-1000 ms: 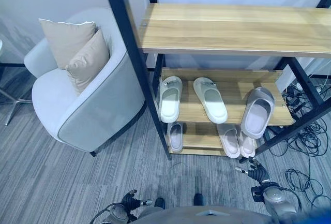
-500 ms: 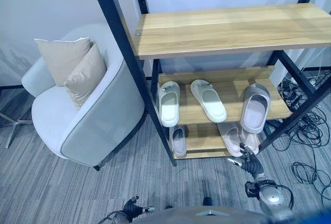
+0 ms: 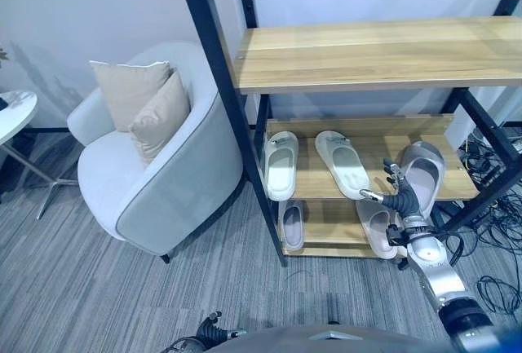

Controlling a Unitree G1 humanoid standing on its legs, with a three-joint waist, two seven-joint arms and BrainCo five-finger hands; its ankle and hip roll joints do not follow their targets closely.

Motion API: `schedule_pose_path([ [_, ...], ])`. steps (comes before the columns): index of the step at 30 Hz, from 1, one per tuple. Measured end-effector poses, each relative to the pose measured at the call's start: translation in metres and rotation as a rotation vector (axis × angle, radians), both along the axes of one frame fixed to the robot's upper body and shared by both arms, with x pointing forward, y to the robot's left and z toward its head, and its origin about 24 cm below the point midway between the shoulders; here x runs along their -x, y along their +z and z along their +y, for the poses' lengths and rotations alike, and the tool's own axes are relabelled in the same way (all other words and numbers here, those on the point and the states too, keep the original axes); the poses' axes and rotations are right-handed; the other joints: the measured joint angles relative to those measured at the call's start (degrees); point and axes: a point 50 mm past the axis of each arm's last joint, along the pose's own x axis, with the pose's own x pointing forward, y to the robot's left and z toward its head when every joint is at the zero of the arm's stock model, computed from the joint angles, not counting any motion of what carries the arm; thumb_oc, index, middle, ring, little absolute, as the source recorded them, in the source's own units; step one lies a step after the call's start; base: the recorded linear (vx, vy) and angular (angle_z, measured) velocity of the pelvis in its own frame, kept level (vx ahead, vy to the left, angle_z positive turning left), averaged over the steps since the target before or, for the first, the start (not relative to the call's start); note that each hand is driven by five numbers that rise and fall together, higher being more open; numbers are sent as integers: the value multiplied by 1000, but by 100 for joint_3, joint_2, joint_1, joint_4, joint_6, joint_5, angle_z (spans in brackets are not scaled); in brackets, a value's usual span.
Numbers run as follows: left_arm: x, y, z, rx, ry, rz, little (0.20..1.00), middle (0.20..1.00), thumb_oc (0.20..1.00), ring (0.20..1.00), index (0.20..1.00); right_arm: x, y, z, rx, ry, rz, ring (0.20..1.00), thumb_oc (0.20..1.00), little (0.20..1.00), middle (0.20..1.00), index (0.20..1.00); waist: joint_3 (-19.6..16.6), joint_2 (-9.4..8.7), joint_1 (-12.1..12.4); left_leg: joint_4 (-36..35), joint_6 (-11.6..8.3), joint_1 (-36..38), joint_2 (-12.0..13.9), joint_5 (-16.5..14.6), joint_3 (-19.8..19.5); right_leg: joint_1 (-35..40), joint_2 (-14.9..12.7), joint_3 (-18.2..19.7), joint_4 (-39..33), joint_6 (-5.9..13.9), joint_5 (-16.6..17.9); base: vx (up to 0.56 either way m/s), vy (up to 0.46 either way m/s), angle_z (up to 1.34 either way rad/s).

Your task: Arrange the slippers neatly on the shoe rack.

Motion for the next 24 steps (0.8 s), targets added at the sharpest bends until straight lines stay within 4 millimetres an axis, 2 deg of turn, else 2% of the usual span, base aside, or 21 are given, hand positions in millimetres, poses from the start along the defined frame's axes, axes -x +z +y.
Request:
schedule_pose_path([
  [4,-1,0,1,-3,0,-2,1000,1000,1000,1000,1000,-12,0,-7,-3,-59,8,1000,1000,1000,1000,1000,-17,0,53,16,5,-171,-19,49,-114,-130,-14,-58,0,-16,24,4,3,12],
  [5,-2,0,2,-4,0,-4,1000,1000,1000,1000,1000,-12,-3,-9,-14,-72,19,1000,1000,1000,1000,1000,-9,-12,146,17,5,-178,-17,49,-118,-137,-14,-78,0,-14,23,4,5,6],
  [8,-5,1,3,-4,-2,-12,1000,1000,1000,1000,1000,-20,-1,-10,-26,-87,24,1000,1000,1000,1000,1000,66,-28,218,18,-1,-362,-25,86,-162,-265,-31,-191,0,-15,29,-78,17,11],
  [11,-21,4,0,7,-9,-60,1000,1000,1000,1000,1000,-43,26,-16,-43,-94,-58,1000,1000,1000,1000,1000,359,41,279,19,-10,-720,-50,244,-235,-623,-51,-211,0,0,162,-80,15,11],
  [18,-24,4,0,0,-37,-63,1000,1000,1000,1000,1000,-46,28,-5,-55,-50,-69,1000,1000,1000,1000,1000,514,29,278,17,-33,-850,-46,272,-290,-729,-48,-277,-1,43,127,6,9,4],
  [22,-25,5,3,-8,-39,-66,1000,1000,1000,1000,1000,-41,23,6,-136,-61,-75,1000,1000,1000,1000,1000,553,-33,221,18,-32,-843,-48,271,-290,-720,-49,-279,-1,2,157,0,0,0],
  [24,-25,5,4,-11,-38,-64,1000,1000,1000,1000,1000,-36,13,15,-197,-72,-55,1000,1000,1000,1000,1000,560,-46,181,17,-32,-809,-48,270,-291,-683,-50,-279,-1,3,156,18,6,0],
])
